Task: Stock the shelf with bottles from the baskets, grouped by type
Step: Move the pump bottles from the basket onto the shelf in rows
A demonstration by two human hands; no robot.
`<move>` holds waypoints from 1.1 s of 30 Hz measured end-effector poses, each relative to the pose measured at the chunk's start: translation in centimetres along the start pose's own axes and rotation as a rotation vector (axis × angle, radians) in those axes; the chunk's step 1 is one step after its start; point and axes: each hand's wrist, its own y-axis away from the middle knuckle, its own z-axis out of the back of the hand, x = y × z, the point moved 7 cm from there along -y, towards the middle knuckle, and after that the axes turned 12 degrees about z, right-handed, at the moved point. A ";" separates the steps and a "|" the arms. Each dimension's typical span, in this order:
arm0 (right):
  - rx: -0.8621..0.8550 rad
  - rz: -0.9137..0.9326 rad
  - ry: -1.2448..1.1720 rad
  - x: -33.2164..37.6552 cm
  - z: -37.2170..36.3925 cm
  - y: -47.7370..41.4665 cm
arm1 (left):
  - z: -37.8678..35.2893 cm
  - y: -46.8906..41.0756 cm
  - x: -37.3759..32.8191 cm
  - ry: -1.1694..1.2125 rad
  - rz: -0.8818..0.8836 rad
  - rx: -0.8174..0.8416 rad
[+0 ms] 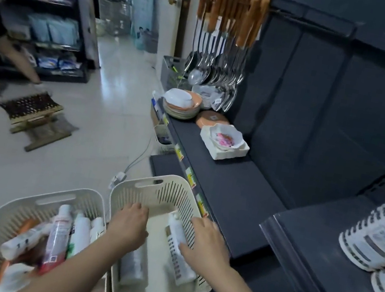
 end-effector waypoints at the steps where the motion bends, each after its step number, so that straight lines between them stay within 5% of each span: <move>1: 0.030 -0.017 -0.007 -0.2 -0.8 -0.7 | -0.9 -0.6 0.3 0.008 0.005 0.023; 19: 0.343 -0.197 -0.077 -6.3 -13.5 -8.6 | -14.9 -7.9 1.7 0.073 0.220 0.449; 27: 0.410 -0.271 -0.170 -9.8 -20.2 -10.9 | -21.7 -9.9 2.8 0.598 0.709 0.555; 33: 0.295 -0.315 0.002 -10.9 -22.9 -12.7 | -25.0 -10.7 2.4 0.812 0.882 0.500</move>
